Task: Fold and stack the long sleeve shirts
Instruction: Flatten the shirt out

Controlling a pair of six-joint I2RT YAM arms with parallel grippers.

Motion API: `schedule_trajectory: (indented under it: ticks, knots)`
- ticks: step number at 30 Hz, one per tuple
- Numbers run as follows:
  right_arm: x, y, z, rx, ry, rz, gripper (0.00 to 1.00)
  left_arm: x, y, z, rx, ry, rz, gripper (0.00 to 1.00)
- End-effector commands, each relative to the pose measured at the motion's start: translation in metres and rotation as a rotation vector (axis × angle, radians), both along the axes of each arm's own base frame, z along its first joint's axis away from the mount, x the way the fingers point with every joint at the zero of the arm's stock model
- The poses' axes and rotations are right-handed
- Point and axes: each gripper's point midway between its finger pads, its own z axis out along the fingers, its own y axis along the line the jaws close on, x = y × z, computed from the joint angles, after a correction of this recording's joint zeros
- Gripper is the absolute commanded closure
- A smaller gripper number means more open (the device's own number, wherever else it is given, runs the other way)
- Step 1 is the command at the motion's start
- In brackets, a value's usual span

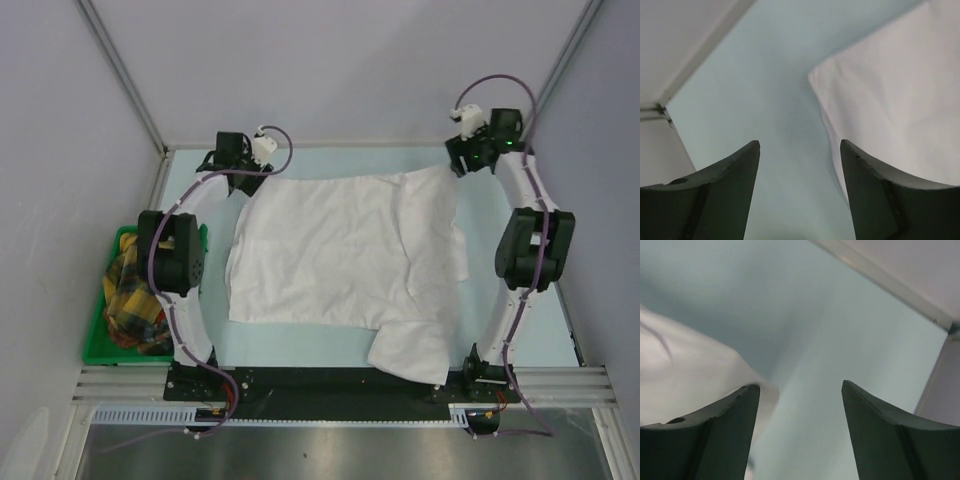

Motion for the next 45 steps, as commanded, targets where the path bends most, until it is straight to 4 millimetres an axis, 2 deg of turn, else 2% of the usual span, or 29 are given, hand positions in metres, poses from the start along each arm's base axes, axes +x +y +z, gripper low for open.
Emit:
schedule_trajectory:
  ticks: [1, 2, 3, 4, 5, 6, 10, 12, 16, 20, 23, 24, 26, 27, 30, 31, 32, 33, 35, 36, 38, 39, 41, 42, 44, 45]
  knots:
    - [-0.083, -0.045, 0.022, 0.195, 0.206, -0.036, 0.35, -0.072, -0.024, 0.035, -0.144, 0.090, -0.148, 0.24]
    - [-0.097, -0.054, 0.010, 0.241, 0.254, -0.043, 0.40, -0.095, -0.034, 0.022, -0.182, 0.163, -0.200, 0.22]
    - [-0.111, -0.055, -0.002, 0.269, 0.316, -0.057, 0.44, -0.106, -0.037, 0.032, -0.195, 0.157, -0.222, 0.21]
    - [-0.118, -0.063, -0.009, 0.297, 0.340, -0.086, 0.46, -0.115, -0.038, 0.030, -0.205, 0.175, -0.229, 0.20]
    - [-0.123, -0.063, -0.019, 0.331, 0.373, -0.094, 0.47, -0.128, -0.038, 0.021, -0.221, 0.218, -0.228, 0.18]
    - [-0.135, -0.060, -0.033, 0.371, 0.428, -0.109, 0.46, -0.134, -0.039, 0.024, -0.230, 0.219, -0.232, 0.18]
    - [-0.156, -0.059, -0.068, 0.493, 0.535, -0.183, 0.50, -0.162, -0.041, 0.002, -0.264, 0.300, -0.228, 0.17]
    - [-0.166, -0.056, -0.090, 0.529, 0.588, -0.213, 0.53, -0.167, -0.040, -0.005, -0.269, 0.325, -0.222, 0.17]
    - [-0.174, -0.054, -0.118, 0.570, 0.644, -0.281, 0.55, -0.173, -0.040, -0.017, -0.278, 0.372, -0.214, 0.18]
    - [-0.176, -0.045, -0.139, 0.647, 0.693, -0.302, 0.55, -0.174, -0.040, -0.018, -0.287, 0.379, -0.213, 0.18]
    - [-0.181, -0.035, -0.151, 0.705, 0.742, -0.299, 0.62, -0.174, -0.039, -0.021, -0.284, 0.385, -0.210, 0.18]
    - [-0.184, -0.034, -0.152, 0.720, 0.754, -0.298, 0.73, -0.174, -0.038, -0.021, -0.283, 0.386, -0.207, 0.18]
    - [-0.188, -0.032, -0.145, 0.795, 0.770, -0.288, 0.87, -0.173, -0.035, -0.022, -0.292, 0.388, -0.197, 0.19]
    - [-0.189, -0.034, -0.139, 0.816, 0.769, -0.286, 1.00, -0.174, -0.035, -0.022, -0.295, 0.390, -0.197, 0.19]
    - [-0.191, -0.060, -0.115, 0.843, 0.713, -0.322, 1.00, -0.175, -0.035, -0.021, -0.294, 0.387, -0.207, 0.20]
    - [-0.194, -0.076, -0.112, 0.816, 0.693, -0.363, 1.00, -0.176, -0.035, -0.021, -0.296, 0.386, -0.210, 0.21]
    - [-0.191, -0.086, -0.101, 0.783, 0.650, -0.373, 1.00, -0.177, -0.035, -0.022, -0.293, 0.386, -0.210, 0.21]
    - [-0.193, -0.095, -0.100, 0.726, 0.635, -0.391, 1.00, -0.177, -0.035, -0.024, -0.293, 0.389, -0.211, 0.21]
    - [-0.191, -0.099, -0.092, 0.658, 0.604, -0.389, 1.00, -0.179, -0.033, -0.027, -0.284, 0.396, -0.210, 0.23]
    - [-0.192, -0.102, -0.093, 0.598, 0.606, -0.396, 0.94, -0.179, -0.033, -0.030, -0.282, 0.403, -0.211, 0.23]
    - [-0.195, -0.093, -0.090, 0.551, 0.630, -0.374, 0.70, -0.180, -0.033, -0.032, -0.279, 0.407, -0.215, 0.22]
    - [-0.197, -0.095, -0.084, 0.507, 0.616, -0.388, 0.51, -0.180, -0.033, -0.033, -0.277, 0.407, -0.214, 0.22]
    - [-0.196, -0.092, -0.073, 0.448, 0.585, -0.366, 0.43, -0.180, -0.035, -0.030, -0.286, 0.402, -0.223, 0.22]
    - [-0.196, -0.093, -0.059, 0.411, 0.547, -0.365, 0.38, -0.178, -0.036, -0.028, -0.291, 0.395, -0.226, 0.22]
    - [-0.201, -0.084, -0.050, 0.386, 0.526, -0.327, 0.36, -0.175, -0.038, -0.024, -0.294, 0.385, -0.242, 0.21]
    - [-0.202, -0.071, -0.048, 0.375, 0.531, -0.293, 0.38, -0.172, -0.038, -0.023, -0.293, 0.382, -0.246, 0.21]
